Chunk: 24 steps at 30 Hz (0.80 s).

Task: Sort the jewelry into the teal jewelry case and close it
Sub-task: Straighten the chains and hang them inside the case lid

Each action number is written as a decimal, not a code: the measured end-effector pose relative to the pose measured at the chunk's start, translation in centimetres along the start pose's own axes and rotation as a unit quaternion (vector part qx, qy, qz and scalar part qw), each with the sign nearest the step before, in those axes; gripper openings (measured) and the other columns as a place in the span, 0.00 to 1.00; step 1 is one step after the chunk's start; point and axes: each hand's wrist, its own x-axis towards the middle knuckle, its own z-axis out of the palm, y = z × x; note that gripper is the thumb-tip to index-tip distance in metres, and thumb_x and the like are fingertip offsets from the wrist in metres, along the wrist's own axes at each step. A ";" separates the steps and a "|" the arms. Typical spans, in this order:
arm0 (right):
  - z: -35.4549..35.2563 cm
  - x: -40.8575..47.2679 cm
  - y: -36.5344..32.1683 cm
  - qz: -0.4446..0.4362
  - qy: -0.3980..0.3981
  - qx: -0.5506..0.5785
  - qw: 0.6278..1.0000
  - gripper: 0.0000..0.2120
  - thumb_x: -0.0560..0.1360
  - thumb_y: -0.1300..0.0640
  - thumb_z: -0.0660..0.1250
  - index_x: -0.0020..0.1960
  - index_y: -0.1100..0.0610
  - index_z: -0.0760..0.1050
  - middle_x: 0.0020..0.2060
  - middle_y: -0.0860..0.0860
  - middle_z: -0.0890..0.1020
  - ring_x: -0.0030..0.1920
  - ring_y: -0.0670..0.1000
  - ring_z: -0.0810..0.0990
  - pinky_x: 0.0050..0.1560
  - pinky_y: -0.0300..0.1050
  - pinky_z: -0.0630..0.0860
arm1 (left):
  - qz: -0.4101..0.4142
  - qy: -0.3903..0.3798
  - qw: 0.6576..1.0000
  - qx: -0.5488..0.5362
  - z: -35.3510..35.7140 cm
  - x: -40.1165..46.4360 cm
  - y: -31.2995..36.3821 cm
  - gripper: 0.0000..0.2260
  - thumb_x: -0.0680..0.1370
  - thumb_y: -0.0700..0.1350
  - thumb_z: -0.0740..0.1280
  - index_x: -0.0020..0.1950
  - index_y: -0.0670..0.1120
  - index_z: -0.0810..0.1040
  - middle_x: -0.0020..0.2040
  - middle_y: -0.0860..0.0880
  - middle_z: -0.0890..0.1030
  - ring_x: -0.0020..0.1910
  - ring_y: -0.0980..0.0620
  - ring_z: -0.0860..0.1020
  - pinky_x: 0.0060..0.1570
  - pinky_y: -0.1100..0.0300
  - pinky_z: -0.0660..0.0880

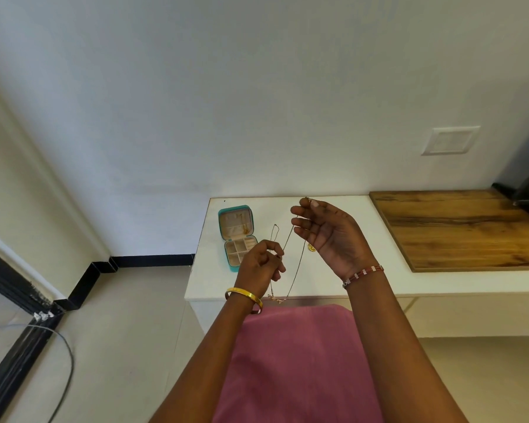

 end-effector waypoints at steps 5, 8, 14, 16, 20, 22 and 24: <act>0.4 0.2 0.3 0.011 -0.031 0.043 0.999 0.13 0.70 0.58 0.63 0.52 0.64 0.76 0.47 0.58 0.83 0.48 0.55 0.83 0.51 0.46 0.80 | 0.009 -0.030 0.999 0.028 0.4 -0.2 -0.1 0.12 0.77 0.35 0.58 0.46 0.49 0.77 0.30 0.50 0.76 0.27 0.56 0.71 0.32 0.65 0.72; 0.5 0.2 0.5 0.009 -0.045 0.038 0.998 0.15 0.73 0.59 0.63 0.57 0.64 0.75 0.54 0.59 0.81 0.55 0.58 0.80 0.56 0.49 0.78 | 0.008 -0.038 0.998 0.045 0.6 -0.3 0.0 0.12 0.78 0.35 0.58 0.49 0.48 0.78 0.31 0.51 0.76 0.26 0.57 0.71 0.31 0.68 0.71; 0.9 0.1 0.5 0.007 -0.060 -0.008 0.998 0.16 0.75 0.61 0.58 0.63 0.61 0.71 0.61 0.60 0.76 0.61 0.59 0.76 0.61 0.54 0.73 | 0.011 -0.040 0.998 0.051 0.9 -0.4 0.3 0.07 0.78 0.39 0.60 0.48 0.47 0.78 0.31 0.51 0.76 0.23 0.61 0.72 0.28 0.72 0.69; 0.9 0.0 0.5 0.006 -0.053 -0.040 0.998 0.16 0.77 0.63 0.57 0.64 0.60 0.71 0.61 0.59 0.76 0.61 0.58 0.76 0.62 0.54 0.73 | 0.016 -0.038 0.997 0.059 0.9 -0.4 0.3 0.06 0.77 0.41 0.61 0.47 0.46 0.78 0.30 0.51 0.76 0.24 0.62 0.73 0.28 0.72 0.70; 0.5 0.1 0.6 0.008 -0.007 -0.145 0.989 0.18 0.77 0.64 0.59 0.65 0.55 0.70 0.60 0.56 0.77 0.62 0.55 0.75 0.62 0.52 0.73 | 0.023 -0.034 0.998 0.051 0.7 -0.7 0.5 0.07 0.77 0.40 0.61 0.43 0.44 0.78 0.30 0.52 0.76 0.24 0.62 0.73 0.28 0.73 0.69; 0.0 0.3 0.8 0.011 0.020 -0.220 0.975 0.19 0.77 0.63 0.61 0.66 0.52 0.69 0.60 0.54 0.77 0.61 0.53 0.75 0.60 0.49 0.73 | 0.017 -0.030 0.999 0.031 0.6 -0.8 0.6 0.08 0.78 0.39 0.60 0.41 0.43 0.78 0.29 0.52 0.77 0.23 0.61 0.72 0.27 0.73 0.69; -0.6 0.5 1.1 0.020 0.040 -0.287 0.957 0.20 0.77 0.63 0.61 0.68 0.51 0.67 0.60 0.54 0.77 0.61 0.52 0.75 0.58 0.47 0.73 | 0.000 -0.033 0.999 -0.017 0.3 -0.7 0.7 0.11 0.78 0.38 0.60 0.39 0.44 0.78 0.26 0.55 0.78 0.23 0.60 0.72 0.28 0.70 0.69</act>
